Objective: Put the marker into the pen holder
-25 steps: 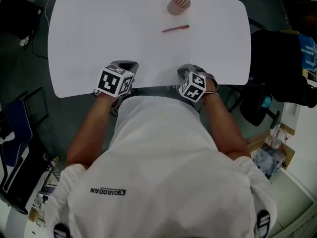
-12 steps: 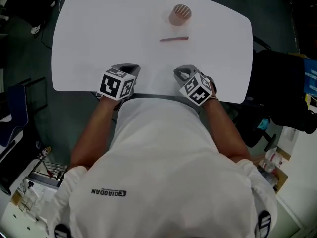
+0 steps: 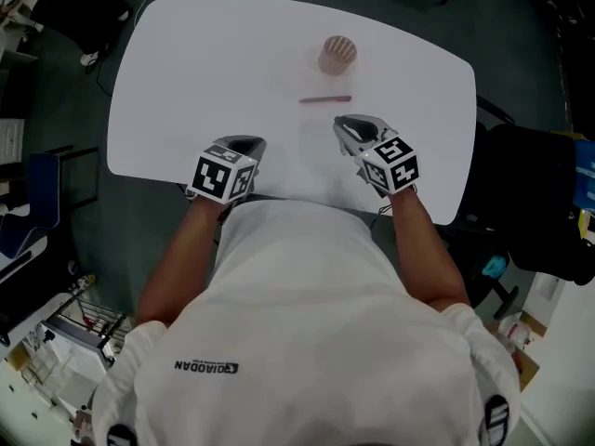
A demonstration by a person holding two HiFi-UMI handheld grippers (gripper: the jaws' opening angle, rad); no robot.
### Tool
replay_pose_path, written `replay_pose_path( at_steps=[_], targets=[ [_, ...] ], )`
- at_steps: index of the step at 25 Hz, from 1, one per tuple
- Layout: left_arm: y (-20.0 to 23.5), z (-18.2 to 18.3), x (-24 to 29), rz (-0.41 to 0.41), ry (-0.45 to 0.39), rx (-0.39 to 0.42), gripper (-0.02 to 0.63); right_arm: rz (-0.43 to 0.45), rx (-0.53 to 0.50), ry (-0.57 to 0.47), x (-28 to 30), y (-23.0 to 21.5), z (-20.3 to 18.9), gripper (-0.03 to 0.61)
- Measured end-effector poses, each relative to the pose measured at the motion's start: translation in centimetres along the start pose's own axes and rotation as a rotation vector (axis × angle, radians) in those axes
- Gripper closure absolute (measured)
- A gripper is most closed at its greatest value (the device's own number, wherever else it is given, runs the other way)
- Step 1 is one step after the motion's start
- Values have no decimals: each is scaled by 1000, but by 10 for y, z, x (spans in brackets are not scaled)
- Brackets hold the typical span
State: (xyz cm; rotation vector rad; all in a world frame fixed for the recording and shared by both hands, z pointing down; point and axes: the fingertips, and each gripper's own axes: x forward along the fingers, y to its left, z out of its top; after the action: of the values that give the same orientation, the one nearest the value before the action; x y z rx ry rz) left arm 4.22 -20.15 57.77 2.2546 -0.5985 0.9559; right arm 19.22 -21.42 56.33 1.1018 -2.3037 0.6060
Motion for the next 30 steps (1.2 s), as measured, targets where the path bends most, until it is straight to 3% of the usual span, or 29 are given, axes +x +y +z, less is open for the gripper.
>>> replay_pose_path(
  at_steps=[5,11,21,25,30],
  targets=[
    [-1,10,-9,20,-29,-3,588,-44,224,-182,-12,-46,49,491],
    [6,6,-21,46,-46,-23,588,-124,396,-313,-11,-111,99,491],
    [18,-16,-38,122,-70,-133,588,-232,483,-421,-1,-186,141,491],
    [20,-26,-45,144,-77,-162,588,-291,509,-447,16,-200,134,491],
    [21,-32,-56,160,-92,-177,588,-295,523,-387,42,-196,110,491]
  ],
)
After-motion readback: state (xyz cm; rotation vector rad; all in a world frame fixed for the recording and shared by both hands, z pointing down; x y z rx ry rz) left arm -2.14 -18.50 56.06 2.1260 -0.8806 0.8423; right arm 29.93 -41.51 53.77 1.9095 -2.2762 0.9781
